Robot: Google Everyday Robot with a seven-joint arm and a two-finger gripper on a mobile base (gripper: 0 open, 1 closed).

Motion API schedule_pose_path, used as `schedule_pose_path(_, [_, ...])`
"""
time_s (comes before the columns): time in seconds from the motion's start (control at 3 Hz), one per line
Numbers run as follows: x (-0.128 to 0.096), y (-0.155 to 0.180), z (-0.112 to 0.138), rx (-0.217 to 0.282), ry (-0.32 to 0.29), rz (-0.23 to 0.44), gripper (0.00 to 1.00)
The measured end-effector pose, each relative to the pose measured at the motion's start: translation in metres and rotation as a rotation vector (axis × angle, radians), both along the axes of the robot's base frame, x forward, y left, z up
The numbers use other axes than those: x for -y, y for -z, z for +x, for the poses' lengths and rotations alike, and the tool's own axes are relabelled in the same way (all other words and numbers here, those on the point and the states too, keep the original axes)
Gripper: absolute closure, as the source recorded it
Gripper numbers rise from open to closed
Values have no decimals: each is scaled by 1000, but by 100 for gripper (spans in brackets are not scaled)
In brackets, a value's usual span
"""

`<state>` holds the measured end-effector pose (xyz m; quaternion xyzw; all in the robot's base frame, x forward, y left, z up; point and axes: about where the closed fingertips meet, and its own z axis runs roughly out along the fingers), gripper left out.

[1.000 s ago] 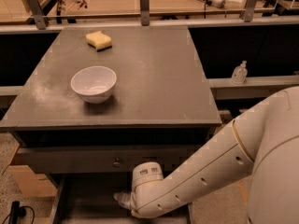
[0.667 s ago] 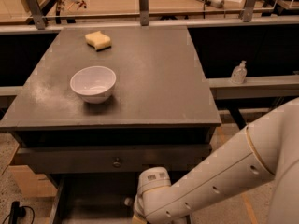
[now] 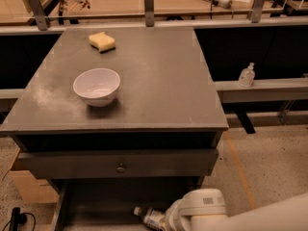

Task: Place blue plastic bottle into middle drawer

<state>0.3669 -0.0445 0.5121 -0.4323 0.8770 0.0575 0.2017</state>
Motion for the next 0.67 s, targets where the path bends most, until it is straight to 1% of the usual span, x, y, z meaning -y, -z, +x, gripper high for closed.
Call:
schedule_pose_path(0.33, [54,-38,-13,84,119,61,91])
schedule_pose_path(0.67, [57,-48,-12,106,130,76,88])
